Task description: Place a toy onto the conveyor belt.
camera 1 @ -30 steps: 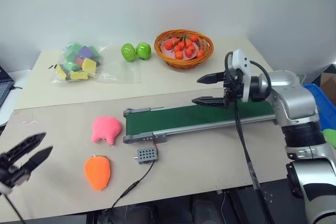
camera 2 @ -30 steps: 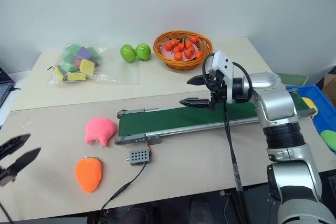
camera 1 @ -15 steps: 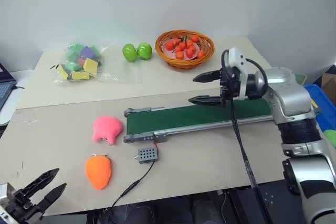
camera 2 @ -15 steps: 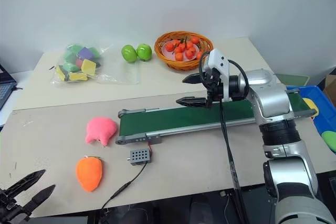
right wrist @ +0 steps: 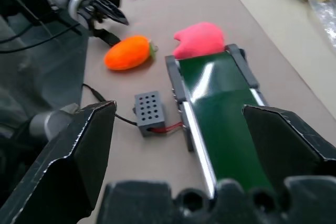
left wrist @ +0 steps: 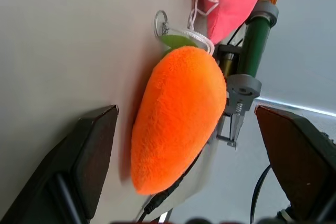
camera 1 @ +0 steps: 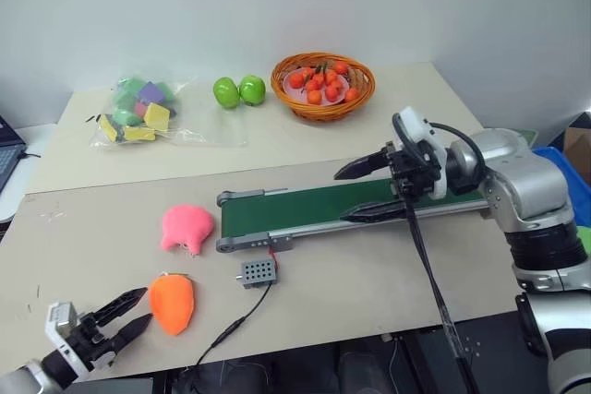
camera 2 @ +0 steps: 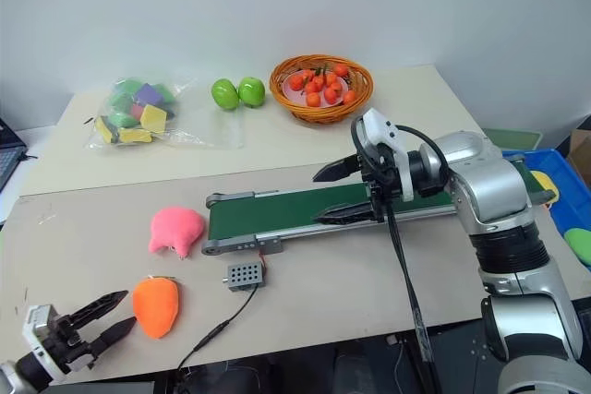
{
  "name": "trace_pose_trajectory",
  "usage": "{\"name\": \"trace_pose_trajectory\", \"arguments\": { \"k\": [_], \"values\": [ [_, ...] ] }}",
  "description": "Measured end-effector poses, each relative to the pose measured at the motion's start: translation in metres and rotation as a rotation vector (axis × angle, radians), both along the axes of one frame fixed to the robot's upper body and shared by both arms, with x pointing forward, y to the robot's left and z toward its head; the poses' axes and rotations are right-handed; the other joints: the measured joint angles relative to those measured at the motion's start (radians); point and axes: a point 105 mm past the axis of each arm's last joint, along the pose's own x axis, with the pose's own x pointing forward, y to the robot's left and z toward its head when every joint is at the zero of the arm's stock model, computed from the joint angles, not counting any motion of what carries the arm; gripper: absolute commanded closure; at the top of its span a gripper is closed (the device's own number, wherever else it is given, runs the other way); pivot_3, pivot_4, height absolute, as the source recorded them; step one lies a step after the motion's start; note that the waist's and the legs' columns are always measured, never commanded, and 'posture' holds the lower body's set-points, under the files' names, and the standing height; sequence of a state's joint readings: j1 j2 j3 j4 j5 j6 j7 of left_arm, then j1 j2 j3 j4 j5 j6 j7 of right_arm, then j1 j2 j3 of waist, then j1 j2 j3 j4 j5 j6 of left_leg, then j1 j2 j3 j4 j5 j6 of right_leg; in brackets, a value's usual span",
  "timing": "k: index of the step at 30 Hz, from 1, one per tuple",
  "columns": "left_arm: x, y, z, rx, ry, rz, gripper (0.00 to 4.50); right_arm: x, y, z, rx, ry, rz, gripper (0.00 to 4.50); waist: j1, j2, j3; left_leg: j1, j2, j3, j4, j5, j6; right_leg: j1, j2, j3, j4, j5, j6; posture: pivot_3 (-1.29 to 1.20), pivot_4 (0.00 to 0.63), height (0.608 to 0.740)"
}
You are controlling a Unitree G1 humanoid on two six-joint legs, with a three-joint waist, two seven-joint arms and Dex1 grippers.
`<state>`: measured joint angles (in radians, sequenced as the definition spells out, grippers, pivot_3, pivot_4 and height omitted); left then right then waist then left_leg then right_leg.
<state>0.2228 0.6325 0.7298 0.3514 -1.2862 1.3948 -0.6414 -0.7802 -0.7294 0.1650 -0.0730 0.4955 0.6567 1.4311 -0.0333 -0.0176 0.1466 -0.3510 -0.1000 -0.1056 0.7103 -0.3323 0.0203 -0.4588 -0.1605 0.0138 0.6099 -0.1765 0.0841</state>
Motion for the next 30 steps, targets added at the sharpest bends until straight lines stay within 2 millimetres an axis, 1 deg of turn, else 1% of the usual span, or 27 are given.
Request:
{"name": "trace_pose_trajectory", "arguments": {
  "k": [3,9,11,14,15,16,17,20,21,24,25,30],
  "values": [
    [0.007,-0.011,-0.002,0.001,-0.008,-0.049,0.05,-0.004,0.003,-0.003,-0.015,0.016,0.029,0.0,0.007,0.0,0.0,0.0,0.0,0.0,0.0,0.0,0.0,0.0,0.0,0.0,0.0,0.0,0.0,0.0,0.15,0.74],
    [0.014,-0.019,-0.004,0.028,-0.016,-0.096,0.05,-0.005,0.004,-0.004,-0.016,0.022,0.044,0.0,0.023,0.002,-0.001,0.0,-0.001,0.0,0.0,0.0,0.0,0.0,-0.001,0.0,0.0,0.0,0.0,0.0,0.15,0.74],
    [0.016,-0.022,-0.006,0.05,-0.018,-0.115,0.05,-0.005,0.005,-0.004,-0.014,0.021,0.044,0.0,0.029,0.005,-0.003,0.0,-0.002,0.0,0.0,0.0,0.0,0.001,-0.002,0.0,0.0,0.0,0.0,0.0,0.15,0.74],
    [0.019,-0.026,-0.01,0.101,-0.012,-0.15,0.78,-0.004,0.006,-0.004,-0.011,0.014,0.042,0.0,0.038,0.011,-0.006,0.002,-0.003,0.0,0.0,0.0,0.0,0.002,-0.003,0.0,0.0,0.0,0.0,0.0,0.15,0.74],
    [0.02,-0.028,-0.013,0.115,-0.004,-0.162,1.23,-0.004,0.006,-0.004,-0.01,0.01,0.038,0.0,0.04,0.012,-0.007,0.002,-0.003,0.0,0.0,0.0,0.0,0.002,-0.003,0.0,0.0,0.0,0.0,0.0,0.15,0.74],
    [0.022,-0.03,-0.015,0.12,-0.001,-0.171,1.48,-0.003,0.006,-0.004,-0.01,0.006,0.033,0.0,0.041,0.012,-0.007,0.002,-0.003,0.0,0.0,0.0,0.0,0.002,-0.003,0.0,0.0,0.0,0.0,0.0,0.15,0.74],
    [0.025,-0.034,-0.016,0.122,-0.004,-0.181,1.95,-0.003,0.006,-0.004,-0.01,0.002,0.029,0.0,0.042,0.012,-0.007,0.002,-0.003,0.0,0.0,0.0,0.0,0.002,-0.003,0.0,0.0,0.0,0.0,0.0,0.15,0.74],
    [0.031,-0.045,-0.019,0.105,0.001,-0.205,2.99,-0.002,0.007,-0.004,-0.009,-0.002,0.025,0.0,0.044,0.012,-0.007,0.002,-0.003,0.0,0.0,0.0,0.0,0.002,-0.003,0.0,0.0,0.0,0.0,0.0,0.15,0.74],
    [0.032,-0.049,-0.02,0.099,0.004,-0.215,3.44,-0.002,0.007,-0.004,-0.009,-0.003,0.024,0.0,0.043,0.012,-0.007,0.002,-0.003,0.0,0.0,0.0,0.0,0.002,-0.003,0.0,0.0,0.0,0.0,0.0,0.15,0.74],
    [0.034,-0.052,-0.015,0.109,-0.003,-0.237,4.38,-0.002,0.007,-0.004,-0.01,-0.005,0.022,0.0,0.043,0.012,-0.007,0.002,-0.003,0.0,0.0,0.0,0.0,0.002,-0.003,0.0,0.0,0.0,0.0,0.0,0.15,0.74],
    [0.034,-0.052,-0.015,0.113,-0.002,-0.238,4.44,-0.002,0.007,-0.004,-0.01,-0.005,0.022,0.0,0.044,0.012,-0.007,0.002,-0.003,0.0,0.0,0.0,0.0,0.002,-0.003,0.0,0.0,0.0,0.0,0.0,0.15,0.74],
    [0.034,-0.052,-0.009,0.147,-0.015,-0.23,4.44,-0.002,0.007,-0.004,-0.011,-0.005,0.023,0.0,0.042,0.01,-0.006,0.002,-0.002,0.0,0.0,0.0,0.0,0.002,-0.002,0.0,0.0,0.0,0.0,0.0,0.15,0.74]
  ]
}}
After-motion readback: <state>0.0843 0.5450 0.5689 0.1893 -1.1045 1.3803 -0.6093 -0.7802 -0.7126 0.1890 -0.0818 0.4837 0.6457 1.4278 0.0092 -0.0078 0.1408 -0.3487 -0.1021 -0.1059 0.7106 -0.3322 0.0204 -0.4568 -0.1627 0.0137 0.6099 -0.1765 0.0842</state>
